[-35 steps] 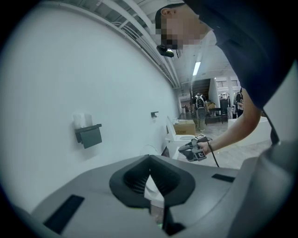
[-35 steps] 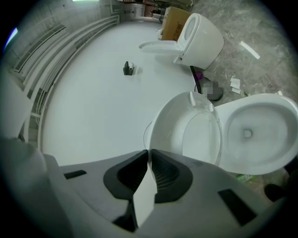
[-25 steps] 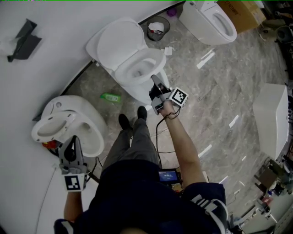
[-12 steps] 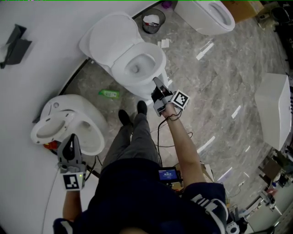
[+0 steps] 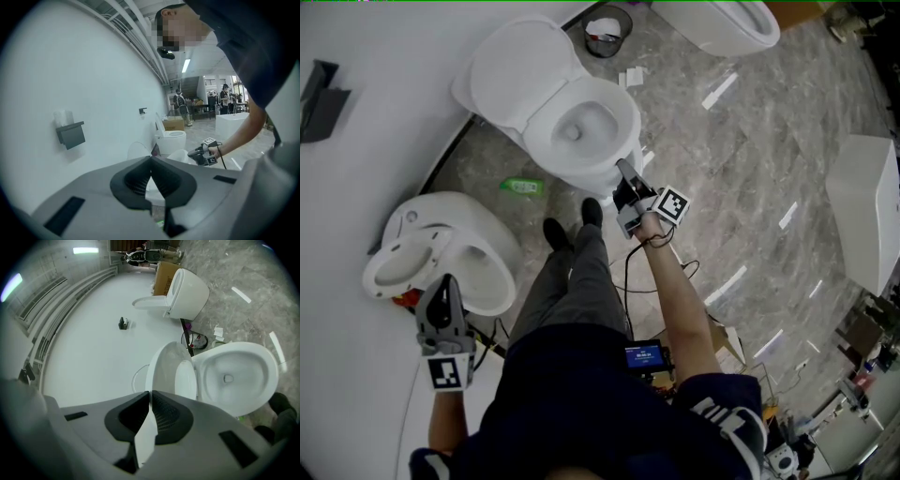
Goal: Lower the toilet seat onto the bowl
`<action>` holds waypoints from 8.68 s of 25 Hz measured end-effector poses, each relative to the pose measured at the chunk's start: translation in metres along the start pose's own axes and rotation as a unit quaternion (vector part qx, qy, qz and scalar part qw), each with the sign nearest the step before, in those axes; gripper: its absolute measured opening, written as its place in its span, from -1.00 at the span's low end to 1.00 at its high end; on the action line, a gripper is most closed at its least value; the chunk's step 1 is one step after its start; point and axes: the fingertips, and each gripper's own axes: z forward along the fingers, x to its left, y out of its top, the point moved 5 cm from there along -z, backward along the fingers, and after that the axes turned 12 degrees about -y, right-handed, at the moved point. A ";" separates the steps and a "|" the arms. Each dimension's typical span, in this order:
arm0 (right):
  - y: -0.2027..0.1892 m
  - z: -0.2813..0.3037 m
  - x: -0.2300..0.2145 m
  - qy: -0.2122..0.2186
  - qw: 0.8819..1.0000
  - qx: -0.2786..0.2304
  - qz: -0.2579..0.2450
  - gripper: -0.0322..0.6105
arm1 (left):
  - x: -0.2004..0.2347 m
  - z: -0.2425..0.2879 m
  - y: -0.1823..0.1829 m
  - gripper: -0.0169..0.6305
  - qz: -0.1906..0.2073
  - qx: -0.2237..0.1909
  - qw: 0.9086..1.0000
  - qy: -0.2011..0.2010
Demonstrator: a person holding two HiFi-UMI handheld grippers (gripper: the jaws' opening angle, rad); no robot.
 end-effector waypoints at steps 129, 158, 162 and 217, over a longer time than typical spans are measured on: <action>0.004 -0.018 -0.345 -0.223 0.973 -0.006 0.053 -0.84 | -0.039 0.099 -0.104 -0.87 -0.009 0.175 0.982 -0.075; 0.006 -0.009 -0.359 -0.239 0.970 0.006 0.041 -0.83 | -0.036 0.103 -0.114 -0.87 -0.019 0.182 0.981 -0.070; 0.005 -0.009 -0.359 -0.241 0.970 0.008 0.037 -0.83 | -0.037 0.101 -0.115 -0.87 -0.019 0.179 0.981 -0.070; -0.051 -0.074 0.213 0.010 0.820 -0.093 -0.564 -0.84 | 0.013 0.079 0.045 -0.87 -0.010 -0.108 0.994 -0.003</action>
